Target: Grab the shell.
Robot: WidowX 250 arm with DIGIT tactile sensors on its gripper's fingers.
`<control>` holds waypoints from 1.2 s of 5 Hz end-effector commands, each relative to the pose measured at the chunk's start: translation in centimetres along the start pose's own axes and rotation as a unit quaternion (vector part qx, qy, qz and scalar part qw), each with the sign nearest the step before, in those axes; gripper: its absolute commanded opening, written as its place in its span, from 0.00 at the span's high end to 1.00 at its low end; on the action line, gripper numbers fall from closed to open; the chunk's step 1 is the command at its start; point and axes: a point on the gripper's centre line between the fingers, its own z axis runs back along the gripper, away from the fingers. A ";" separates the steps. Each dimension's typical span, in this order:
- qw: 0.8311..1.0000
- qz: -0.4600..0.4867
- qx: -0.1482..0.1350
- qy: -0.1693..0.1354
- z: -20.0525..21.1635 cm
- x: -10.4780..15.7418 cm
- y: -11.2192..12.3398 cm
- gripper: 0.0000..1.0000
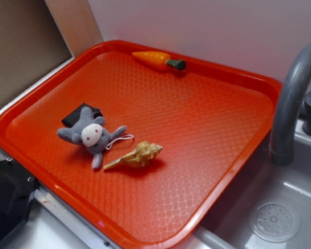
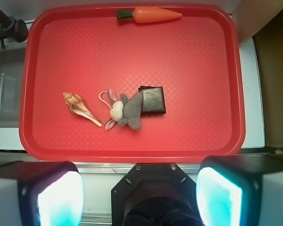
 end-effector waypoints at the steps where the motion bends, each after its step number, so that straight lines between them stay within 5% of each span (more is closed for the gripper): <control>1: 1.000 0.000 0.000 0.000 0.0 0.0 0.0 0.00; 2: 0.992 -0.125 -0.008 -0.011 -1.1 2.3 -1.9 0.00; 4: 0.935 -0.352 -0.028 -0.012 -5.3 5.4 -6.8 0.00; 6: 0.905 -0.420 -0.063 0.029 -11.8 4.8 -9.8 0.00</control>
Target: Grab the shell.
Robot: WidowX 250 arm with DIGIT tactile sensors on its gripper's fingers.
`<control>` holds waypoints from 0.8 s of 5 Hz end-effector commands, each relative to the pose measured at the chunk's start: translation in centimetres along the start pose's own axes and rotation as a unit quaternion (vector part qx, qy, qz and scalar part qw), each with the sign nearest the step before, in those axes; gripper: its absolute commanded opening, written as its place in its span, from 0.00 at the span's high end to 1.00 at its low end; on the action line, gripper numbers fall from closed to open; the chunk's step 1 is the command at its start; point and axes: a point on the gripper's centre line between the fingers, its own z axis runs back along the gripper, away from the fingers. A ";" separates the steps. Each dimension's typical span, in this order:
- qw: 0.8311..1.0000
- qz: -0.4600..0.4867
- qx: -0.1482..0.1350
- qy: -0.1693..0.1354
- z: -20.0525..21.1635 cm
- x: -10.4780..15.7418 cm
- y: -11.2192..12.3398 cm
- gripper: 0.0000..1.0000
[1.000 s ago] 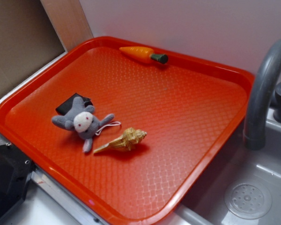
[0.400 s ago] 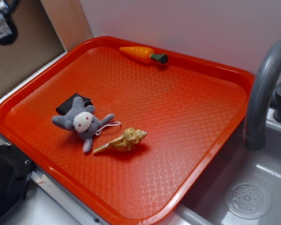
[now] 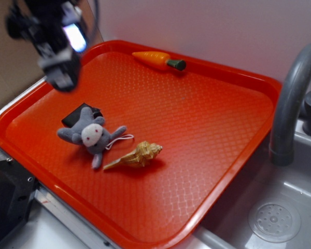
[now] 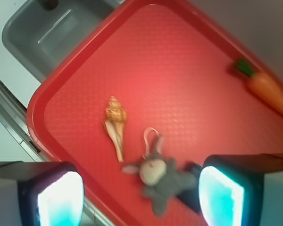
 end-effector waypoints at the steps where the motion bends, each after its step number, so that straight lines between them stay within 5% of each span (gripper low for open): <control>1: 0.999 -0.034 -0.034 0.017 -4.5 0.5 -1.7 0.00; 4: 0.993 -0.060 -0.022 0.098 -10.1 1.5 -2.2 0.00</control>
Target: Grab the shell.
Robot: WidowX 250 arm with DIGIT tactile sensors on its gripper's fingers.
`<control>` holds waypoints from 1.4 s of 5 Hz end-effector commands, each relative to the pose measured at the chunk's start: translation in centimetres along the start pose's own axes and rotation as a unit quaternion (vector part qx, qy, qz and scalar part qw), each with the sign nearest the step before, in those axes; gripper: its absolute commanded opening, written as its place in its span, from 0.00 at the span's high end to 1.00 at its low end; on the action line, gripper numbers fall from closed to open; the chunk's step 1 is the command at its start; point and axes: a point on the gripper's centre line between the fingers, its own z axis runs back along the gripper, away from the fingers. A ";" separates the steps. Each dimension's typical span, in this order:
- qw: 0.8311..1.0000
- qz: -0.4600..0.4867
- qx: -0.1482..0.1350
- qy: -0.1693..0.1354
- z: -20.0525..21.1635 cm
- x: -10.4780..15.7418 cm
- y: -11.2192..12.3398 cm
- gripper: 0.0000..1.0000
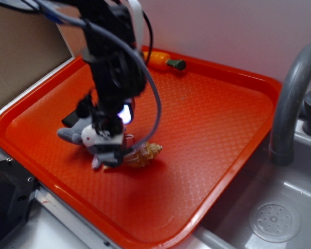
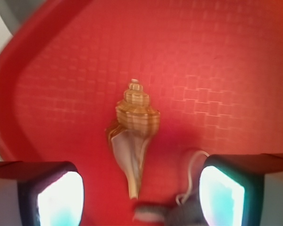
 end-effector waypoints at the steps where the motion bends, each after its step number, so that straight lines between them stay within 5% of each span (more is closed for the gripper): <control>1: 0.999 -0.028 0.012 0.021 -1.6 1.4 -1.2 0.00; 3: 0.998 -0.012 0.017 0.059 -3.6 1.6 -0.9 0.00; 4: 0.998 -0.002 0.027 0.059 -3.3 1.3 -0.7 1.00; 5: 0.998 0.021 0.049 0.042 -1.8 0.9 0.3 1.00; 7: 0.984 0.168 0.048 0.021 3.7 -0.1 5.4 1.00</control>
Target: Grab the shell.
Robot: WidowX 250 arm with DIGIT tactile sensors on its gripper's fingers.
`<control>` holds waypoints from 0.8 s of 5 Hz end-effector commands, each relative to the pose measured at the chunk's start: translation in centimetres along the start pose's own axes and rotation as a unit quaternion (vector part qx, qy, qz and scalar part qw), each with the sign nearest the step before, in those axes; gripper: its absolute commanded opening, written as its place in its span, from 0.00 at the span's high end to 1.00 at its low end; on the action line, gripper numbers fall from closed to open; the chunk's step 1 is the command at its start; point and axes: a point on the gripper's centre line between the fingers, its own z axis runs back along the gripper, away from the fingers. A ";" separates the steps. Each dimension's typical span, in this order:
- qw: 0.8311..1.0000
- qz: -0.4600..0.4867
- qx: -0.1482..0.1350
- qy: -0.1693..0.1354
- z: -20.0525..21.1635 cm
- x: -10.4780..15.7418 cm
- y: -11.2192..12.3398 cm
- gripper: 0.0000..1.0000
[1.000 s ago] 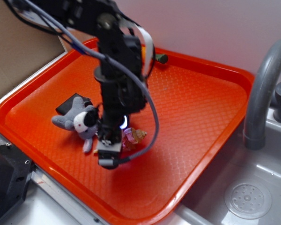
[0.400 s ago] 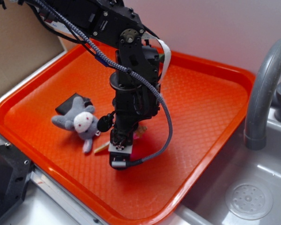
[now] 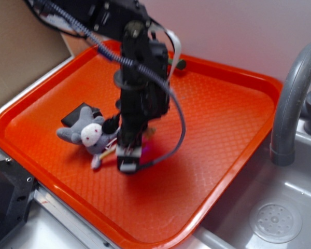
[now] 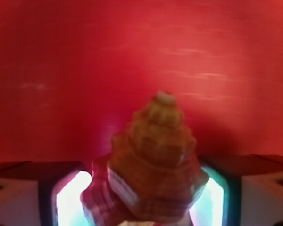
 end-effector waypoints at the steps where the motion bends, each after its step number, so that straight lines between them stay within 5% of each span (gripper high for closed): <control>1: 0.976 0.202 -0.047 -0.067 8.9 -3.0 4.9 1.00; 3: 0.942 0.306 -0.060 -0.129 15.3 -7.3 5.6 1.00; 4: 0.939 0.295 -0.071 -0.159 16.2 -7.7 5.6 1.00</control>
